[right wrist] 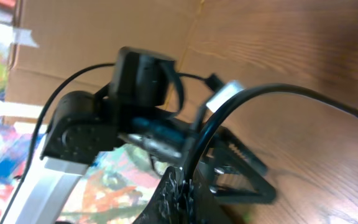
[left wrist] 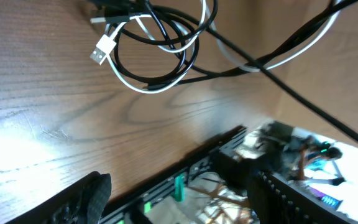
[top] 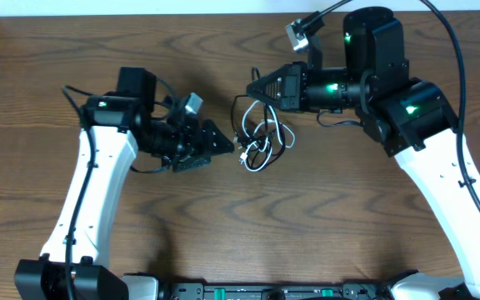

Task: Untangle cables

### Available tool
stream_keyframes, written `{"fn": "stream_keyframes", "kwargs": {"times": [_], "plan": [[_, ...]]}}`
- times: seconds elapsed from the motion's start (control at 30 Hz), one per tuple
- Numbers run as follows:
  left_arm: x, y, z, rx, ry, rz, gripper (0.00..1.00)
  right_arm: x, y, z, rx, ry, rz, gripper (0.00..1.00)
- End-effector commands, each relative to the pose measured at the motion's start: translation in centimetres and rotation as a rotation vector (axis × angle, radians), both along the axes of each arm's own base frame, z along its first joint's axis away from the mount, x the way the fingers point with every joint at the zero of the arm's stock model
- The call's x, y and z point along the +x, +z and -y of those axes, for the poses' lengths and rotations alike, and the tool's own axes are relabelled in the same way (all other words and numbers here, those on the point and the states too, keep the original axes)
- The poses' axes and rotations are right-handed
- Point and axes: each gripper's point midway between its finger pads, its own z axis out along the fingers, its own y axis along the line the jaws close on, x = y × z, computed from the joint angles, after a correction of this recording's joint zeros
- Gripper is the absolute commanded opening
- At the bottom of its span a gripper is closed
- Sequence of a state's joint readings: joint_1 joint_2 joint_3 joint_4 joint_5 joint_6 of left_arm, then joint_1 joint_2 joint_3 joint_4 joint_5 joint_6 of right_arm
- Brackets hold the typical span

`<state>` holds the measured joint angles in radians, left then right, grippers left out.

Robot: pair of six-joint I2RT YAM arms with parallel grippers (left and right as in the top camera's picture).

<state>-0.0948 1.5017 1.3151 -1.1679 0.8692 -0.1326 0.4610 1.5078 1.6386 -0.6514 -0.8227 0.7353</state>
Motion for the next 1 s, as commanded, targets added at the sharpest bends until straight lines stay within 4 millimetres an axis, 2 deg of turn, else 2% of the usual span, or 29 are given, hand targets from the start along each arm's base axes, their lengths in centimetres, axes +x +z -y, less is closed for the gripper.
{"fn": "stream_keyframes", "kwargs": {"times": [0.0,0.27,0.43,0.47,0.5,0.53,0.6,0.63,0.7,0.73,0.97], "plan": [[0.2,-0.2,0.1,0.052,-0.036,0.054,0.76,-1.8,1.1,-1.2,0.053,0.087,-0.018,0.01],[2.2,0.1,0.4,0.044,0.038,0.081,0.76,-5.7,3.6,-2.6,0.175,0.302,-0.05,0.01],[3.5,-1.6,-1.9,0.215,0.099,0.115,0.76,-7.6,4.6,-2.6,0.221,0.409,-0.072,0.01],[3.7,-2.0,-2.5,0.254,0.119,0.113,0.88,-7.9,4.6,-2.7,0.225,0.42,-0.082,0.01],[3.8,-2.1,-2.8,0.272,0.129,0.113,0.95,-8.0,4.7,-2.7,0.227,0.426,-0.082,0.01],[4.0,-2.2,-3.0,0.285,0.135,0.117,0.98,-8.1,4.7,-2.7,0.228,0.432,-0.082,0.01],[4.2,-2.2,-3.0,0.286,0.138,0.128,0.99,-8.2,4.9,-2.9,0.232,0.437,-0.071,0.01],[4.3,-2.2,-3.0,0.285,0.138,0.132,0.89,-8.2,4.9,-2.9,0.233,0.438,-0.068,0.01],[4.4,-2.1,-3.0,0.284,0.138,0.135,0.61,-8.2,5.0,-2.9,0.234,0.438,-0.063,0.01],[4.3,-2.1,-3.0,0.284,0.139,0.134,0.54,-8.2,5.0,-2.9,0.234,0.438,-0.064,0.01],[4.2,-2.2,-3.0,0.284,0.138,0.129,0.53,-8.2,5.0,-2.9,0.234,0.438,-0.064,0.01]]}}
